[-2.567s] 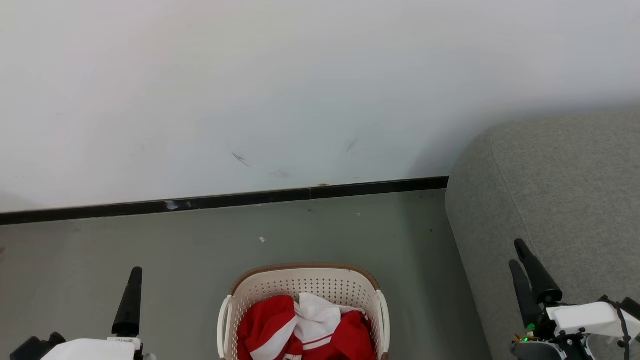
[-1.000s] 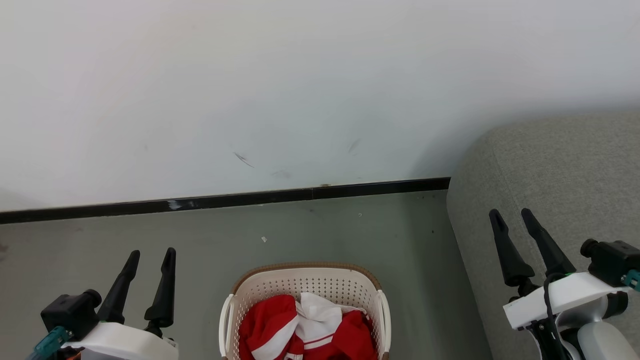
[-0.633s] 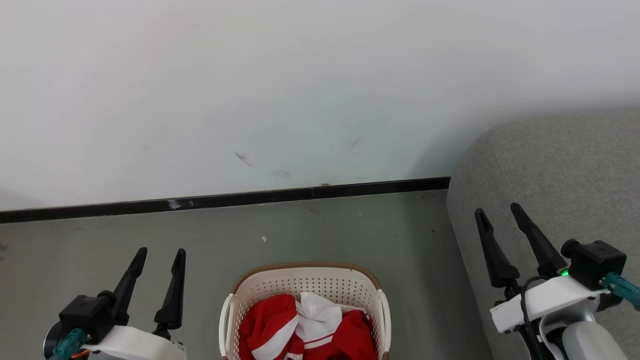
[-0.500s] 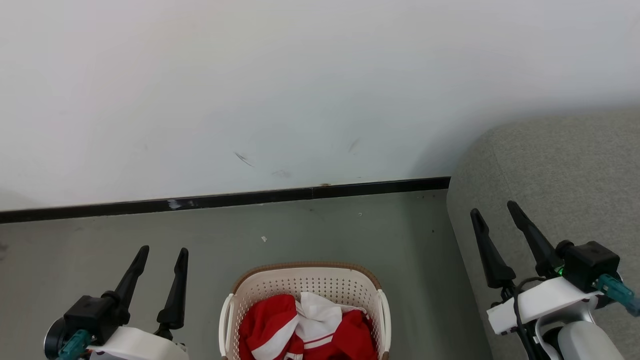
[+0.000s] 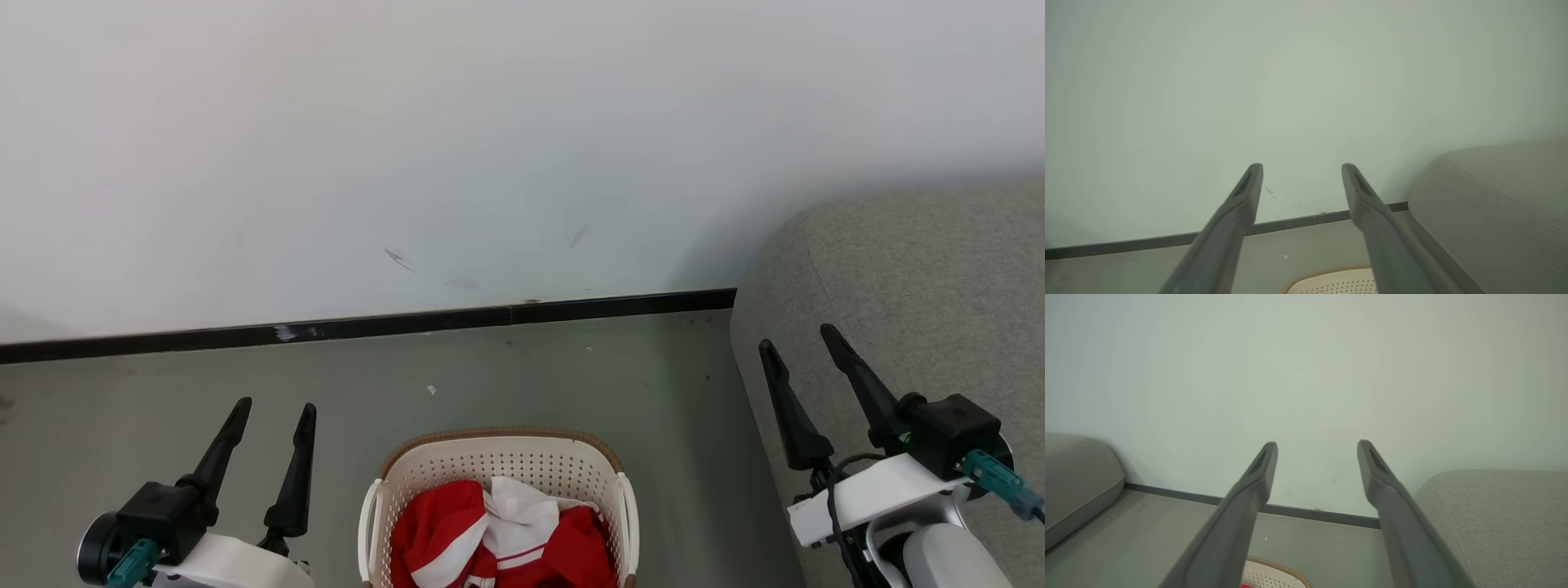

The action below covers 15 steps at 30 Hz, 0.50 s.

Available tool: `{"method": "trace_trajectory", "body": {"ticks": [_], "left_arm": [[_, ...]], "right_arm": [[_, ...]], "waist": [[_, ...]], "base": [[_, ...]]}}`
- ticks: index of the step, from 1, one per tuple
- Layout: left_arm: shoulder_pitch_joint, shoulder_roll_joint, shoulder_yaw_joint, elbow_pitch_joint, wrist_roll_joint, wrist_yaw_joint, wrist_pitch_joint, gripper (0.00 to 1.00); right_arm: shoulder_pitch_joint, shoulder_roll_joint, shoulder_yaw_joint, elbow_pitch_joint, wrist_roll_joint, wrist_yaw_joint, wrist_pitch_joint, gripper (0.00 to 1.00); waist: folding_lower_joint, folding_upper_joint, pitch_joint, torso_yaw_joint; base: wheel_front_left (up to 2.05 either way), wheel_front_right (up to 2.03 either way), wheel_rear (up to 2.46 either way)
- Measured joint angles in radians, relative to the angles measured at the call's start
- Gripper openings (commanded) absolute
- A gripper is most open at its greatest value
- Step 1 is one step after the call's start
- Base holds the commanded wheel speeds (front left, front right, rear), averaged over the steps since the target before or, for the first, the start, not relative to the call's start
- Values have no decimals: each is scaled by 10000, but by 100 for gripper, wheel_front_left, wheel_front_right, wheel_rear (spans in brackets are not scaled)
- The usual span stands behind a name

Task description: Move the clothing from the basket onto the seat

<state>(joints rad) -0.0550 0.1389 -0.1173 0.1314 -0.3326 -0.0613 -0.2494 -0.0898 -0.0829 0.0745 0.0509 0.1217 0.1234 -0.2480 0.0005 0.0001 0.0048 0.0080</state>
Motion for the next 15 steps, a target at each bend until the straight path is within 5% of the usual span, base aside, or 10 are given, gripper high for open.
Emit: {"method": "trace_trajectory", "body": {"ticks": [15], "left_arm": [[0,-148,171,67,94,-134,0,100]], "right_arm": [[22,119,-73,-73,0,0,-2,100]], "waist": [[-1,0,86,-4]], "base": [[0,0,0]]}}
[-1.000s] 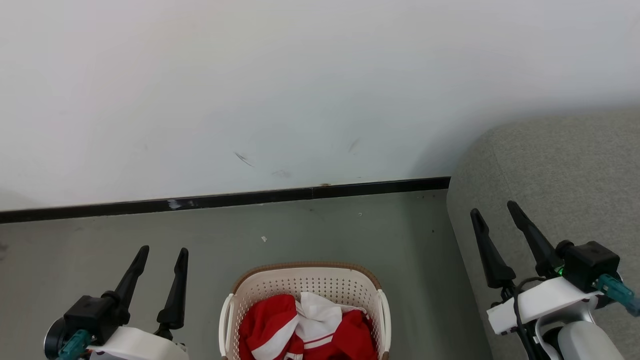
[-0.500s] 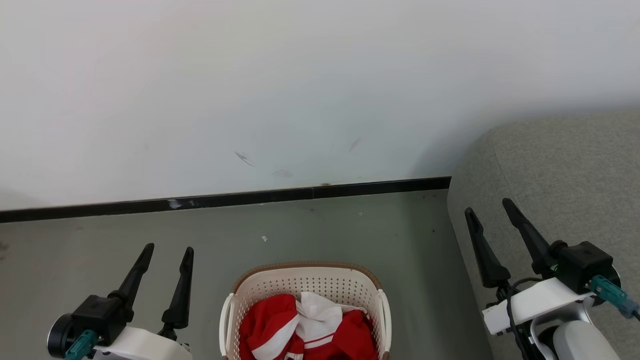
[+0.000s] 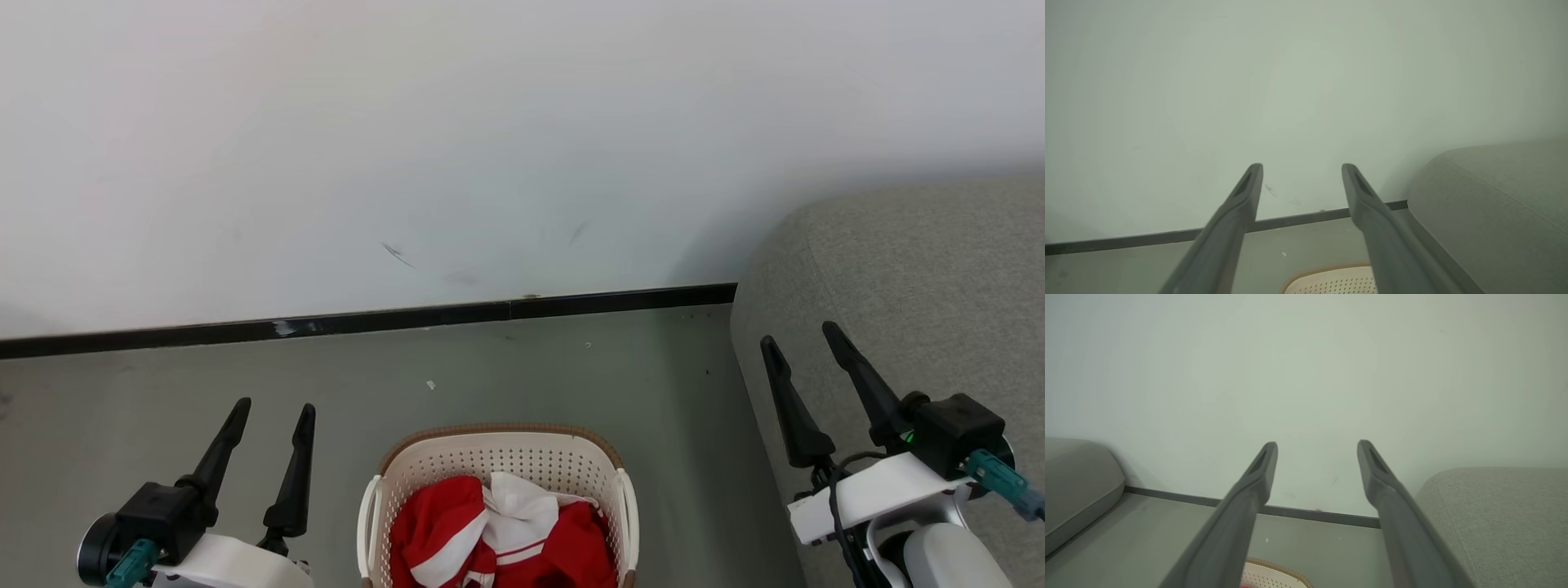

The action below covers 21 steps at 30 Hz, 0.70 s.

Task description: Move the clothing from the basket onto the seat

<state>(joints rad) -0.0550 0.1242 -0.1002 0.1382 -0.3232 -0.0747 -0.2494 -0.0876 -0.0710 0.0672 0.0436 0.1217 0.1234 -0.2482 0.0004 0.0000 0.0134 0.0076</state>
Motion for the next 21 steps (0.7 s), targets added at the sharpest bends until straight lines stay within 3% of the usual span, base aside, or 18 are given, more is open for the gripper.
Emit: {"method": "trace_trajectory", "body": {"ticks": [21], "left_arm": [[-223,-31,234,63,-2,-249,-2,100]], "right_arm": [[7,105,-167,-288,0,0,-40,100]], "waist": [[-1,0,682,-123]], "base": [[0,0,0]]}}
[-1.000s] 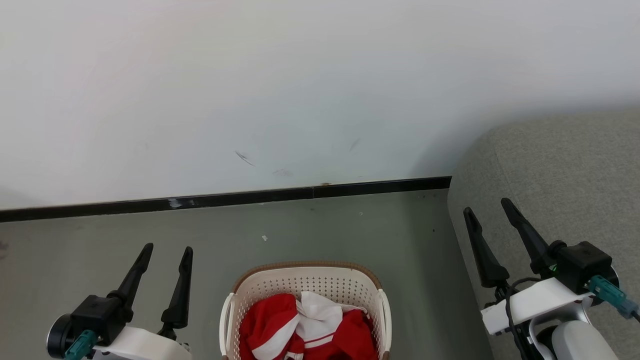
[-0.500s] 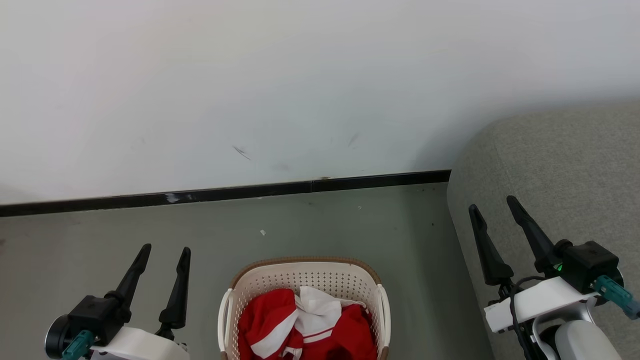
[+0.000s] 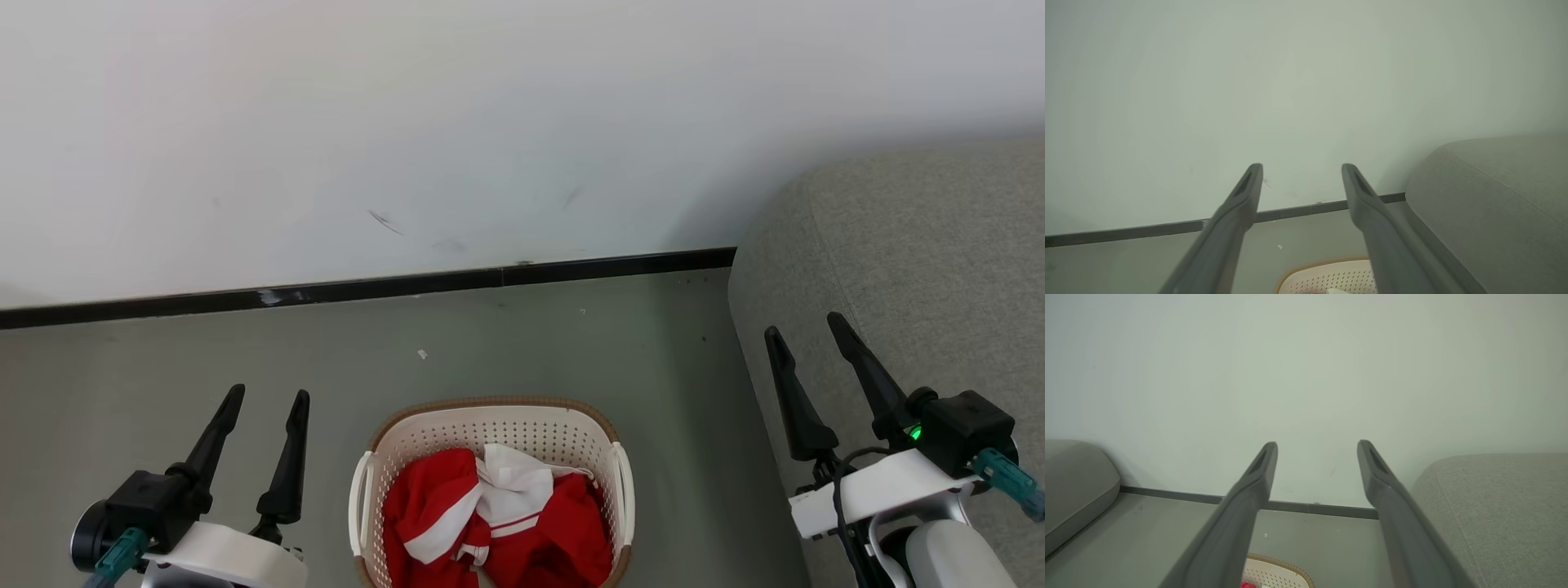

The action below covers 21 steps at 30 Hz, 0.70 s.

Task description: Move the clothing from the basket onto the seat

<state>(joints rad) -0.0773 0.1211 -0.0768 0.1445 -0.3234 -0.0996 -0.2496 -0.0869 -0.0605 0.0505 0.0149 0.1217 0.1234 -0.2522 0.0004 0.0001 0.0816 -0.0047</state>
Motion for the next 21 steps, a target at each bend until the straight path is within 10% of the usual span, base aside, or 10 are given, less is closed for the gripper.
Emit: {"method": "trace_trajectory", "body": {"ticks": [21], "left_arm": [[-702,90,-138,297,-109,-104,0,100]], "right_arm": [[-342,81,-92,-334,-88,0,0,100]], "waist": [[-1,0,1210,-197]], "base": [[0,0,0]]}}
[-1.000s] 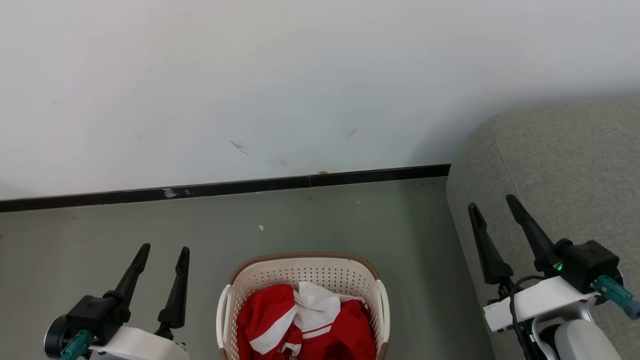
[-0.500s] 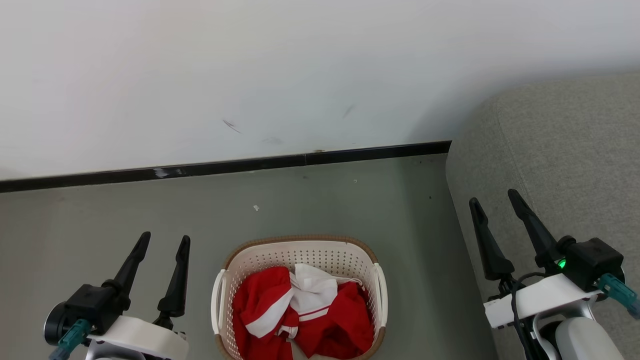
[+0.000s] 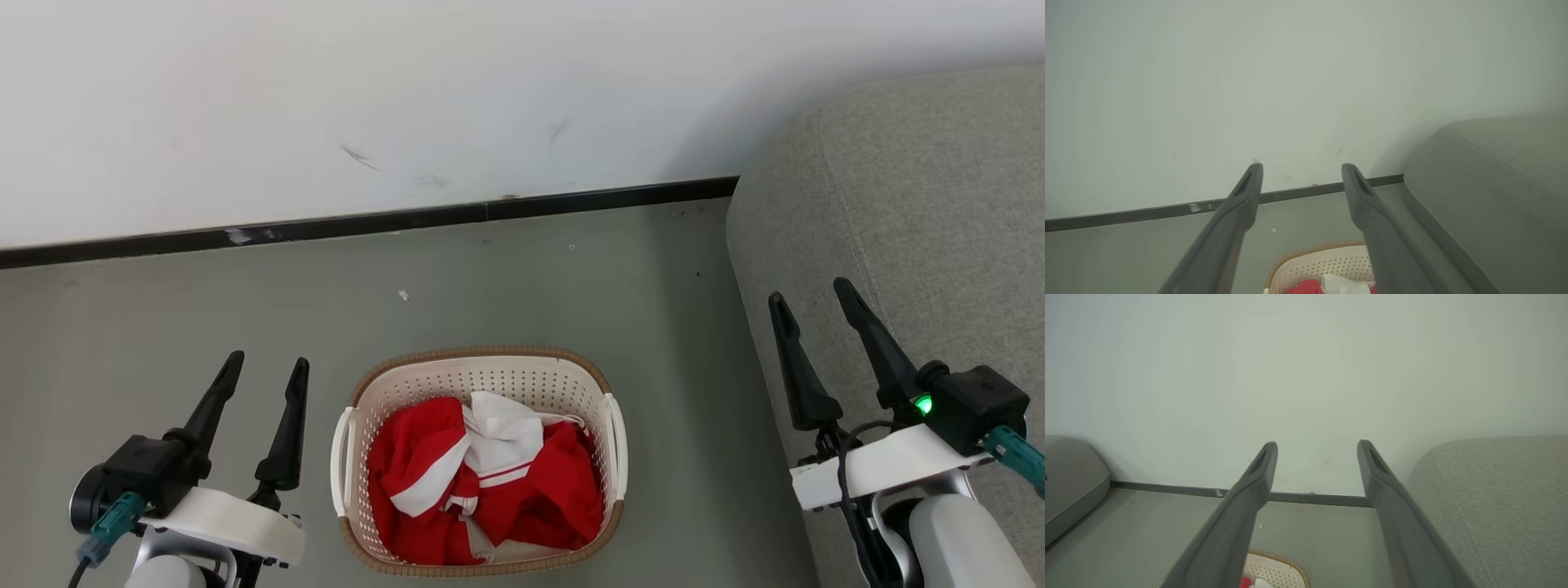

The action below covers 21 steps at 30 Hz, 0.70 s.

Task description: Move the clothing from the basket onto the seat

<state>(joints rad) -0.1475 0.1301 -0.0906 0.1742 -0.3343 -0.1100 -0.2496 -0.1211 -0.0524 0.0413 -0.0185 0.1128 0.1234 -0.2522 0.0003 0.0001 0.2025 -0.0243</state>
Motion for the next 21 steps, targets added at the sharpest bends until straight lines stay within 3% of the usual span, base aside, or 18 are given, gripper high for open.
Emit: {"method": "trace_trajectory", "body": {"ticks": [21], "left_arm": [[-1133,395,-541,769,-92,-138,-29,100]], "right_arm": [[-689,42,-50,-222,-96,0,-2,100]], "waist": [[0,0,1663,-320]], "base": [[0,0,0]]}}
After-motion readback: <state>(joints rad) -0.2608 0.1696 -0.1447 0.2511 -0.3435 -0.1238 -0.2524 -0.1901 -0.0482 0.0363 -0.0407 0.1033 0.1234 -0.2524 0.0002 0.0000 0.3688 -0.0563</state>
